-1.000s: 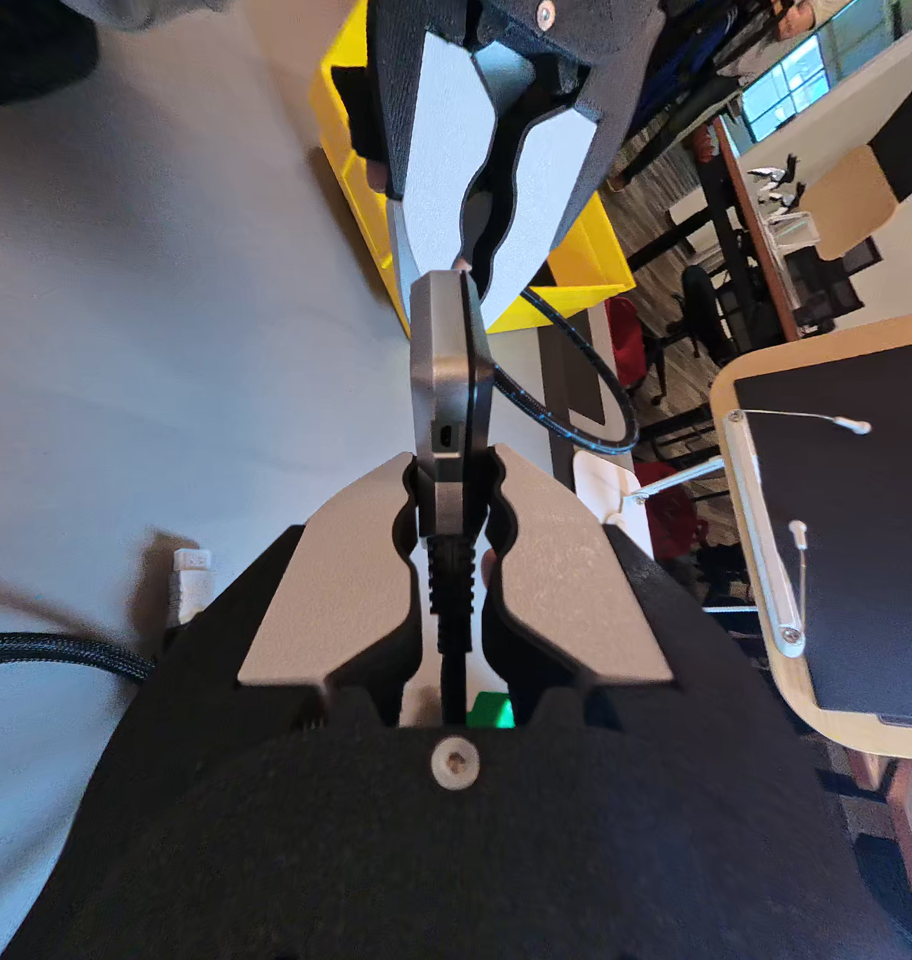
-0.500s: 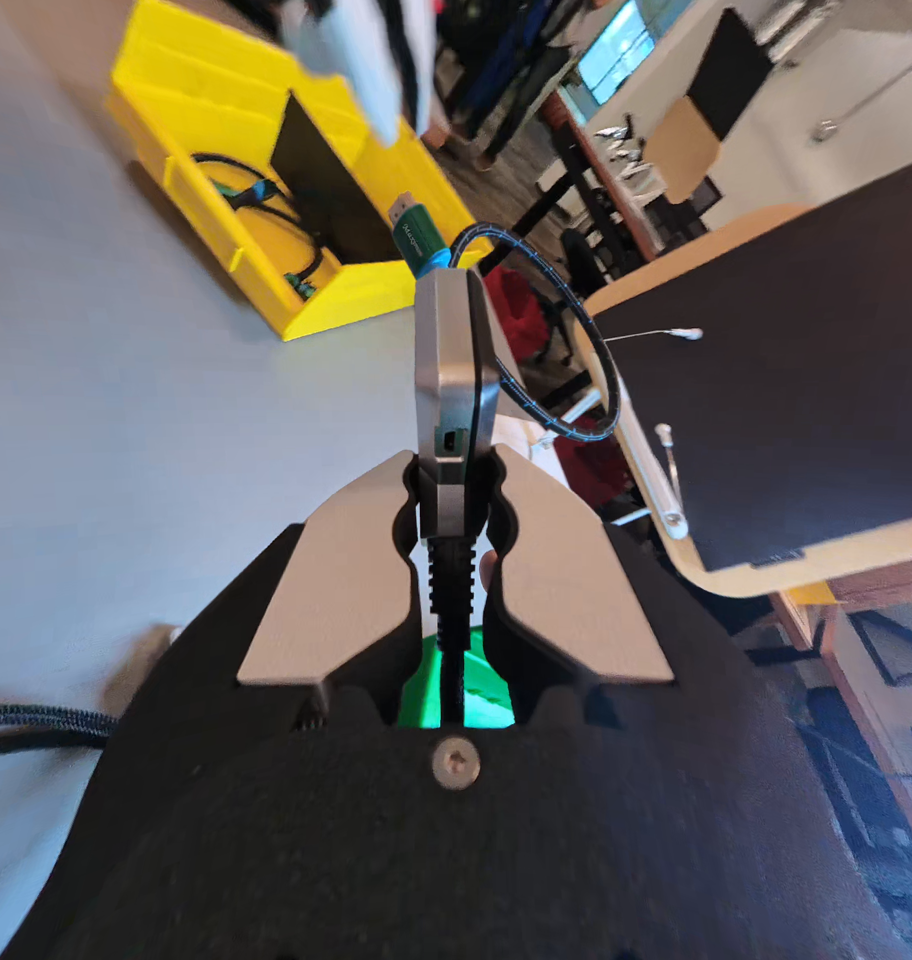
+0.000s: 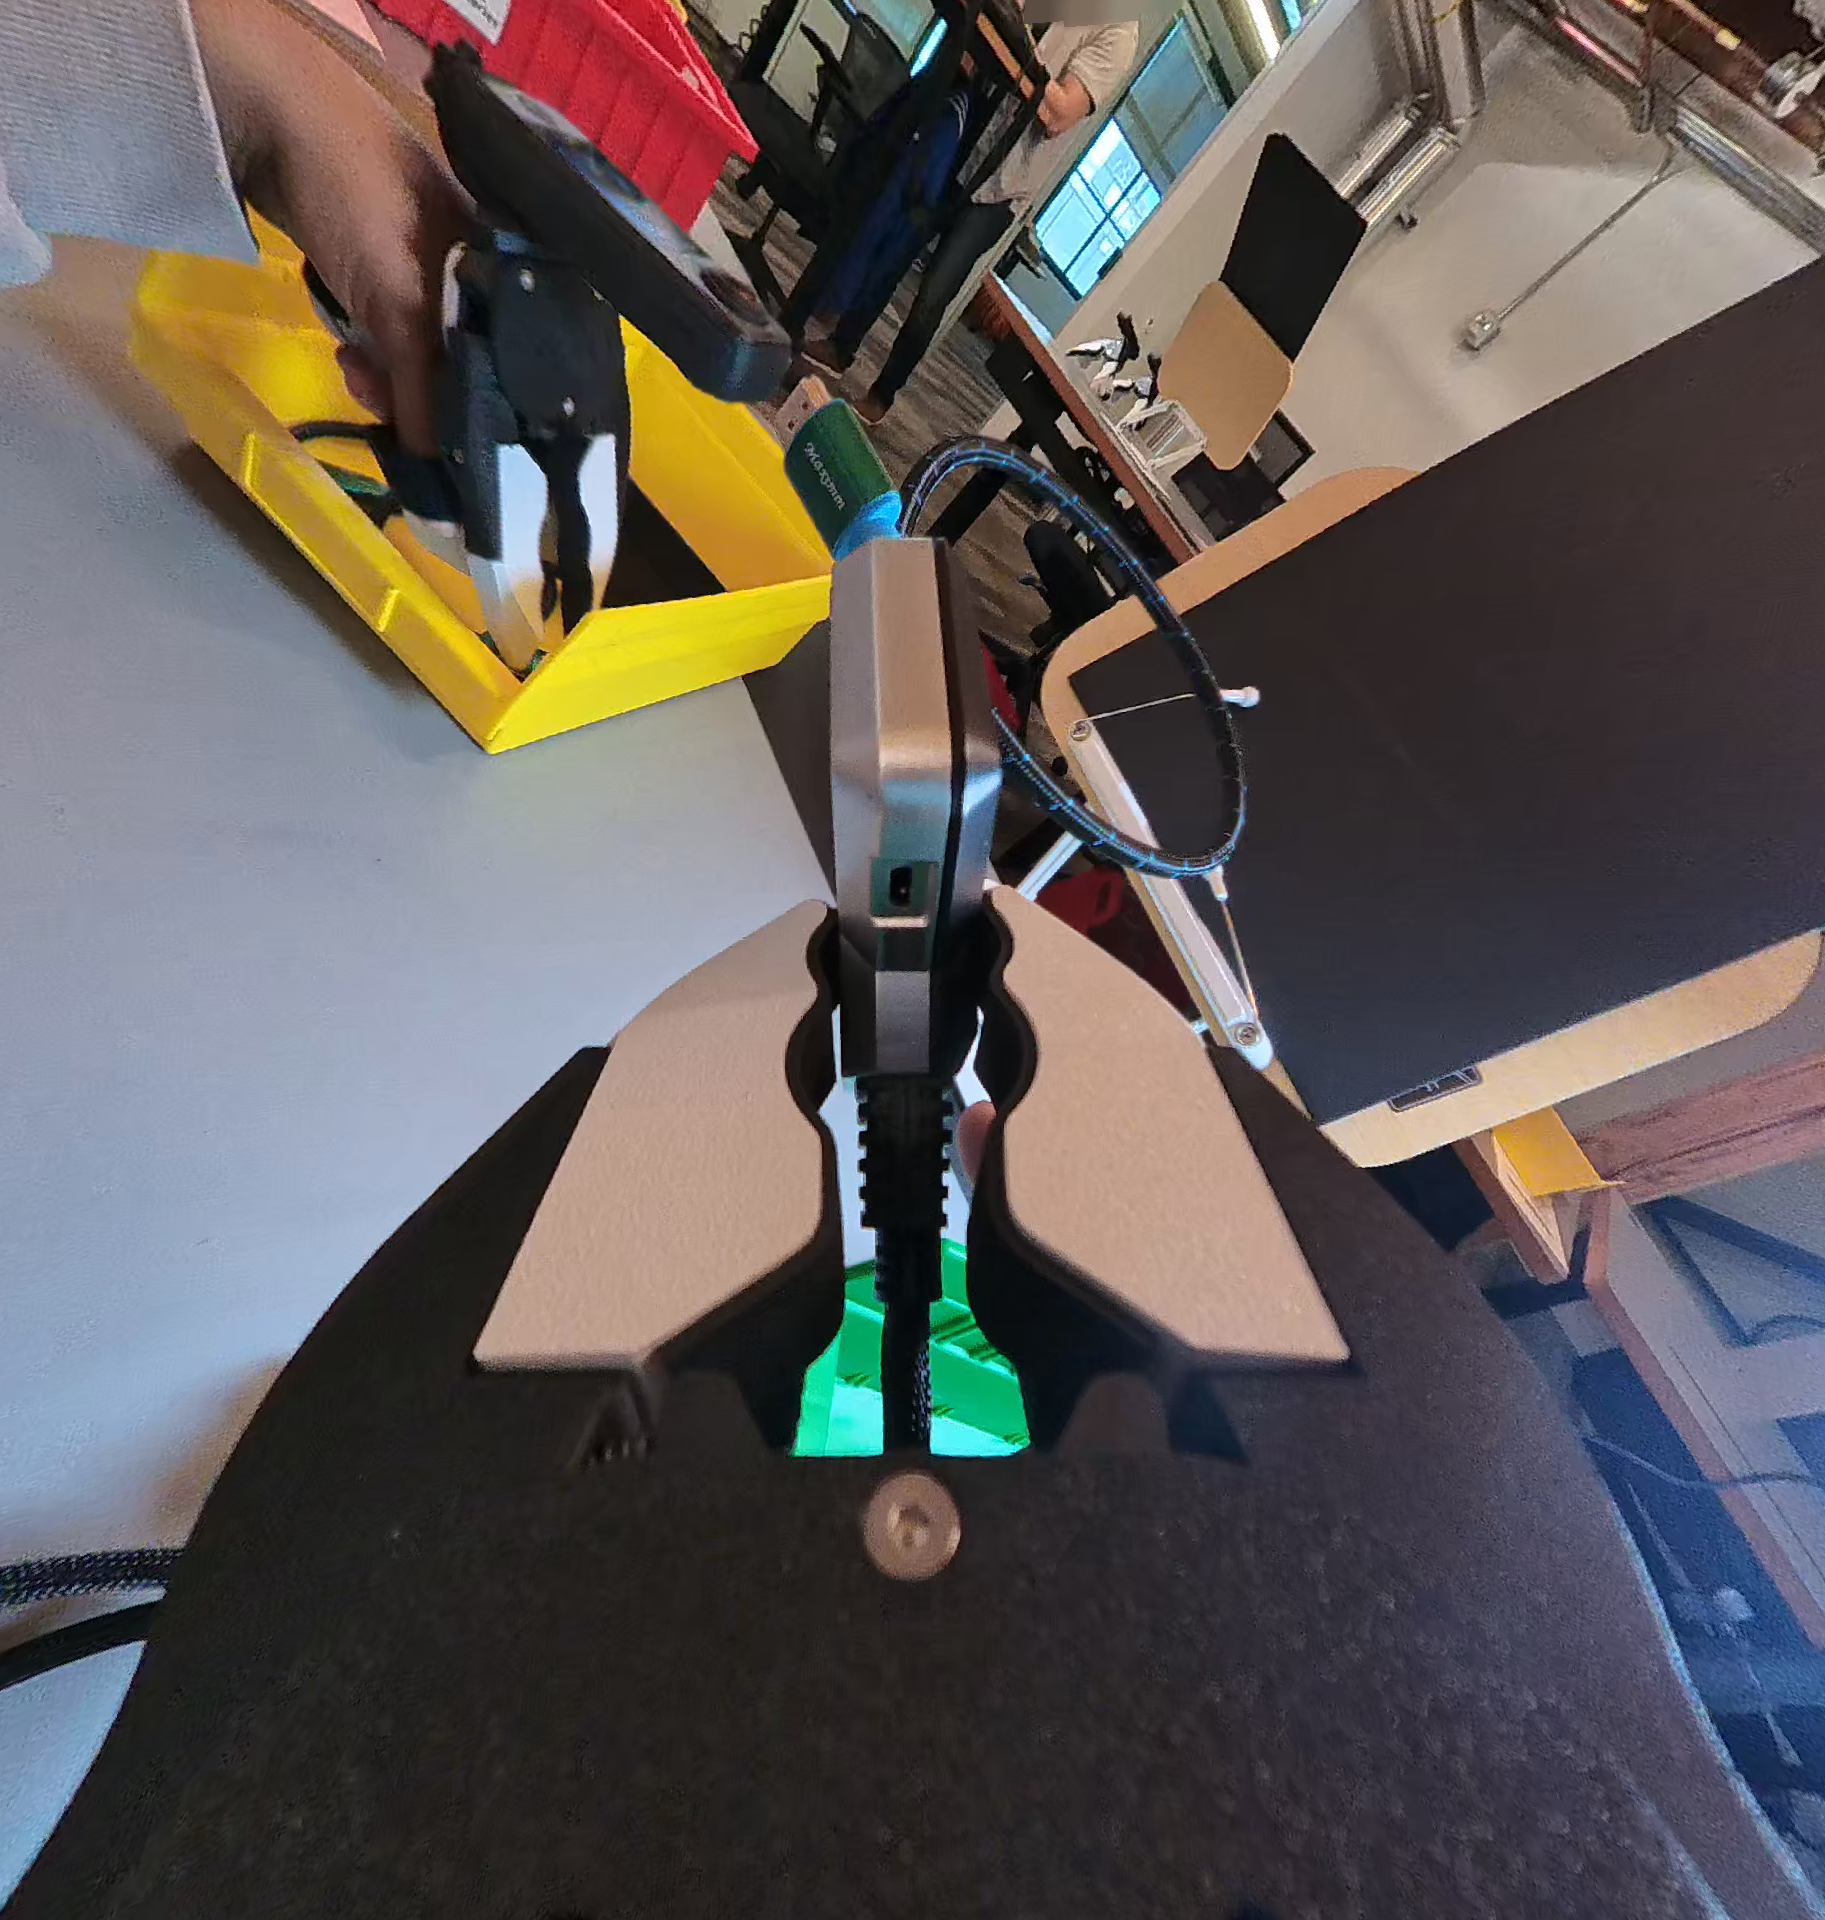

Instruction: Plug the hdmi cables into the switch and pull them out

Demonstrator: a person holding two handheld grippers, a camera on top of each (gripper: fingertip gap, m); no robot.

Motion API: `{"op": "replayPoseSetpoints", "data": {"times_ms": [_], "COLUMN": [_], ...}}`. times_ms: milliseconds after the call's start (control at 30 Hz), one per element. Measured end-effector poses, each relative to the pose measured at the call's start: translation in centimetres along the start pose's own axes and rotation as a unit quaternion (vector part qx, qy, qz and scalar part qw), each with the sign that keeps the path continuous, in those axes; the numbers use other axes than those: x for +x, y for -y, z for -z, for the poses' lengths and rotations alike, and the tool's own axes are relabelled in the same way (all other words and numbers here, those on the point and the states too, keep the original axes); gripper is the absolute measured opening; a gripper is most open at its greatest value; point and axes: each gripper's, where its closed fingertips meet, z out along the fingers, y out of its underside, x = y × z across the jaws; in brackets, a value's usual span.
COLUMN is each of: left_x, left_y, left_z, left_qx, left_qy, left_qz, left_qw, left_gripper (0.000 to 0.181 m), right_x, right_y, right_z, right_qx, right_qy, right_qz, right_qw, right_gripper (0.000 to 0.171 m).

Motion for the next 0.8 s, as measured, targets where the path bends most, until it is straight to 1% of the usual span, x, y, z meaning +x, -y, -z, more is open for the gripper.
{"op": "replayPoseSetpoints", "data": {"times_ms": [33,67,167,267,333,433,533,600,700,800], "left_x": [0.1,0.2,0.2,0.6,0.8,0.5,0.2,0.8,3.9,7.8], "left_y": [0.1,0.0,-0.8,-0.8,-0.8,0.4,1.4,2.3,4.5,7.0], "left_z": [-0.6,-1.3,-3.2,-3.4,-2.7,0.6,5.7,9.4,14.1,17.2], "left_qx": [0.000,-0.005,-0.033,-0.032,-0.028,0.020,0.070,0.109,0.184,0.253], "left_qy": [-0.006,-0.013,-0.020,-0.036,-0.047,-0.046,-0.003,0.028,0.043,0.047], "left_qz": [0.012,0.024,0.047,0.042,0.037,0.036,0.000,-0.038,-0.112,-0.191], "left_qw": [1.000,1.000,0.998,0.998,0.998,0.998,0.998,0.993,0.976,0.947], "left_gripper": [0.035,0.036,0.031,0.026,0.023,0.021,0.017,0.013,0.009,0.007], "right_x": [-0.2,-0.3,-0.6,-0.5,-0.4,0.1,0.8,1.1,1.5,2.0], "right_y": [0.0,0.1,0.2,0.3,0.3,0.3,0.8,1.1,1.4,1.6], "right_z": [-0.1,-0.2,-0.4,-0.3,-0.2,0.2,0.8,1.2,1.7,2.1], "right_qx": [-0.001,-0.002,-0.005,-0.001,0.001,-0.001,0.013,0.024,0.033,0.036], "right_qy": [0.002,0.004,0.008,0.008,0.006,-0.003,-0.014,-0.018,-0.025,-0.037], "right_qz": [0.001,0.002,0.007,0.004,0.002,0.005,-0.002,-0.009,-0.014,-0.013], "right_qw": [1.000,1.000,1.000,1.000,1.000,1.000,1.000,1.000,0.999,0.999], "right_gripper": [0.023,0.023,0.023,0.023,0.023,0.023,0.023,0.023,0.023,0.023]}}
